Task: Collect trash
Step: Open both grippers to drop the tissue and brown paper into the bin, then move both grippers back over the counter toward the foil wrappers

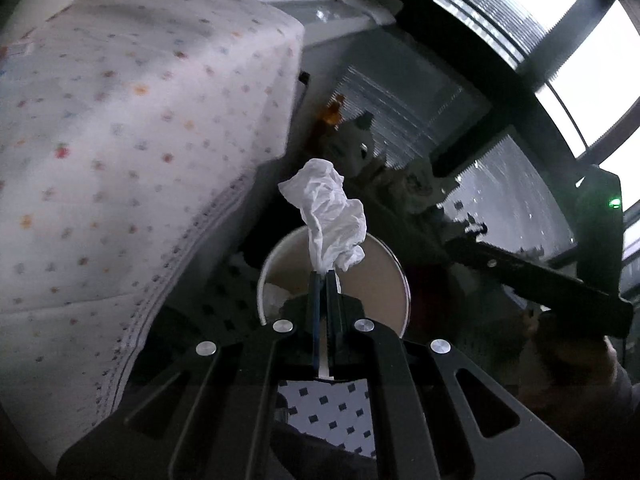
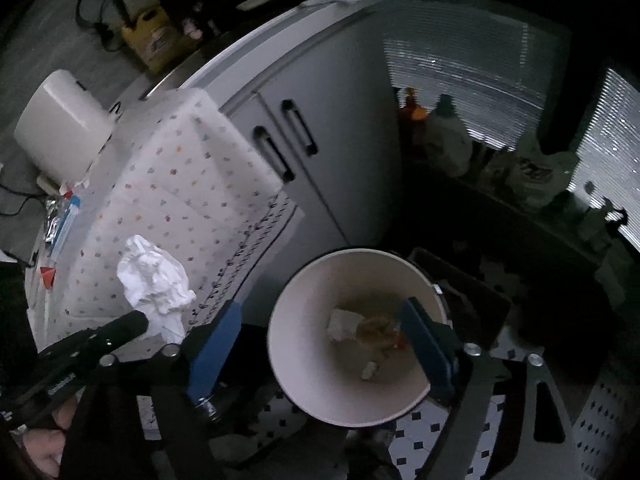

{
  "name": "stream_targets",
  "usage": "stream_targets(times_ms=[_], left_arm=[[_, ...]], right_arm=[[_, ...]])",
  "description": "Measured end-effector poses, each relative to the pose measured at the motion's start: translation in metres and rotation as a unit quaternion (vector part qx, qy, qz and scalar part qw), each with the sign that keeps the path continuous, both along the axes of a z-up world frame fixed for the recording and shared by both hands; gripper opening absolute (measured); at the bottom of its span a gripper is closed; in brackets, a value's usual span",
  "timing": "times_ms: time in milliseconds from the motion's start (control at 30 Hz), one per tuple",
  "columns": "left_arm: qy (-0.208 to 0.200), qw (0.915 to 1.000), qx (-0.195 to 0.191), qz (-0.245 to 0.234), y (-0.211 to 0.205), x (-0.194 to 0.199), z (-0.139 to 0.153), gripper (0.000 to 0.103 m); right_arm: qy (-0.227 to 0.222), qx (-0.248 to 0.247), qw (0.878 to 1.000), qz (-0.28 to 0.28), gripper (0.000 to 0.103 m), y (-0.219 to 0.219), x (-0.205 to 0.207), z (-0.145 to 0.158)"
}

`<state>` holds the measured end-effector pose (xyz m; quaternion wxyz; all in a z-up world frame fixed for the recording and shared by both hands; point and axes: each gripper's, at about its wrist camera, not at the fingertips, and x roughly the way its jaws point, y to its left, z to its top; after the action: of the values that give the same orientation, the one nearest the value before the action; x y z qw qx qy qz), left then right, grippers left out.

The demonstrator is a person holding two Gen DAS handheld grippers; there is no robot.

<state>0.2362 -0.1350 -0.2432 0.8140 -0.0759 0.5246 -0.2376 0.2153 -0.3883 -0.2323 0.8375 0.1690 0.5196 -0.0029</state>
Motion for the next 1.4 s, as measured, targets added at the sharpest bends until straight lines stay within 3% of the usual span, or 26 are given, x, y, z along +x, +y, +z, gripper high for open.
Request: stream_targets(times_ms=[133, 433, 500, 533, 567, 700, 867, 1100, 1400], left_arm=[[0.015, 0.9993, 0.005, -0.033, -0.024, 0.0, -0.011, 0.003], [0.051, 0.9931, 0.017, -0.104, -0.079, -0.007, -0.036, 0.007], [0.06, 0.9921, 0.019, -0.109, -0.084, -0.007, -0.039, 0.038], [0.054, 0.9929, 0.023, -0.103, -0.085, -0.006, -0.037, 0.068], [0.035, 0.995, 0.023, -0.091, -0.081, -0.007, -0.031, 0.076], [0.03, 0.9957, 0.017, -0.086, -0.074, -0.003, -0.015, 0.08], [-0.012, 0.9977, 0.018, -0.064, -0.053, 0.002, 0.023, 0.096], [-0.053, 0.9985, 0.014, -0.005, -0.013, 0.006, 0.07, 0.097], [-0.096, 0.9917, 0.016, 0.085, 0.054, -0.005, 0.115, 0.097]], right_arm=[[-0.005, -0.019, 0.999, -0.028, 0.092, -0.018, -0.015, 0.005], [-0.005, -0.035, 0.996, -0.085, 0.095, -0.062, -0.057, 0.011], [-0.005, -0.035, 0.995, -0.097, 0.095, -0.071, -0.064, 0.011], [-0.005, -0.036, 0.994, -0.101, 0.095, -0.074, -0.066, 0.011], [-0.006, -0.036, 0.994, -0.106, 0.095, -0.077, -0.069, 0.012], [-0.014, -0.029, 0.993, -0.115, 0.095, -0.081, -0.073, 0.017], [-0.03, -0.024, 0.993, -0.11, 0.095, -0.079, -0.066, 0.028], [-0.063, -0.007, 0.995, -0.075, 0.095, -0.058, -0.045, 0.056], [-0.096, 0.011, 0.995, 0.004, 0.095, -0.005, -0.011, 0.09]])
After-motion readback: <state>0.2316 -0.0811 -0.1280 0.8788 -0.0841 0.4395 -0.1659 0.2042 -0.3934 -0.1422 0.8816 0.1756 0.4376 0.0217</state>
